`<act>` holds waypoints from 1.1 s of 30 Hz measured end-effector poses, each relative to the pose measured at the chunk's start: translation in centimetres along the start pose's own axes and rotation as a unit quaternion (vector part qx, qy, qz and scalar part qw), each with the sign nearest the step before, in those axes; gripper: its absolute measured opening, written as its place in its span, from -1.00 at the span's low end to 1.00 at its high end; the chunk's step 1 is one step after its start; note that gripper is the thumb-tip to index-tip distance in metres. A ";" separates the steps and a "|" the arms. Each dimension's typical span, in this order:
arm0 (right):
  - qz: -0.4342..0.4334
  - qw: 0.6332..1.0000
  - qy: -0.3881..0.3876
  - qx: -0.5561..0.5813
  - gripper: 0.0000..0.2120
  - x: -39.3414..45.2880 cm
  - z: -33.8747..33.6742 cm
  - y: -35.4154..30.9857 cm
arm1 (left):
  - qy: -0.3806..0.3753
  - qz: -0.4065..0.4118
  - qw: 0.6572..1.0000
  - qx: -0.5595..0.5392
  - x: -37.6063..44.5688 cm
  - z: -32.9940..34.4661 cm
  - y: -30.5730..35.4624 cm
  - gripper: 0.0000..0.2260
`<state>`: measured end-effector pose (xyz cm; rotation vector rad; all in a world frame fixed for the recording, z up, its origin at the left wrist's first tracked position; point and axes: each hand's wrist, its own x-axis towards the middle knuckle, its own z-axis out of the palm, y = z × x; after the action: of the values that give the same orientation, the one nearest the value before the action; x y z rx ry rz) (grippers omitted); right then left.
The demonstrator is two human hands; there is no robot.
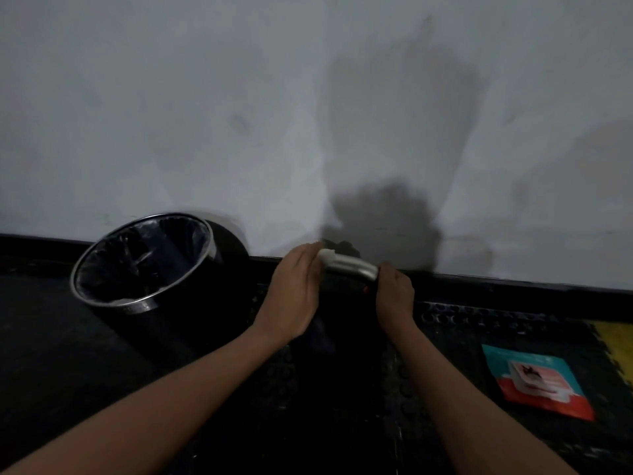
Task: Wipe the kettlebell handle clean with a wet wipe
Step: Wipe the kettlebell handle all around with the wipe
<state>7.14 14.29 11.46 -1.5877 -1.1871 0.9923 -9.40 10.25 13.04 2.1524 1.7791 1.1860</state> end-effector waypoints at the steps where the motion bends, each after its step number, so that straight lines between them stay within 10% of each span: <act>1: 0.005 1.000 -0.009 -0.008 -0.58 0.2 -0.1 -0.1 | 0.015 -0.032 0.999 -0.009 -0.3 0.1 -0.1 -0.69; 9: -0.038 0.996 -0.032 -0.071 -0.66 0.6 -0.3 -1.2 | 0.025 -0.388 0.916 -0.099 3.0 -1.1 -0.5 -0.62; 20: -0.031 0.993 -0.051 -0.105 -0.65 1.2 -0.2 -1.6 | -0.005 0.018 1.000 -0.004 2.4 0.9 -0.5 -0.76; 28: -0.023 0.992 -0.065 -0.105 -0.68 1.2 -0.4 -1.8 | -0.040 -0.328 0.936 -0.117 2.3 0.0 -1.8 -0.68; 33: -0.020 0.993 -0.067 -0.095 -0.67 1.1 -0.5 -2.3 | -0.092 -0.236 0.967 0.012 3.9 -0.2 -1.4 -0.78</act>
<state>7.30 15.54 13.67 -1.6576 -1.4355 0.9973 -10.54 13.97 14.31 1.6404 2.0625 0.8223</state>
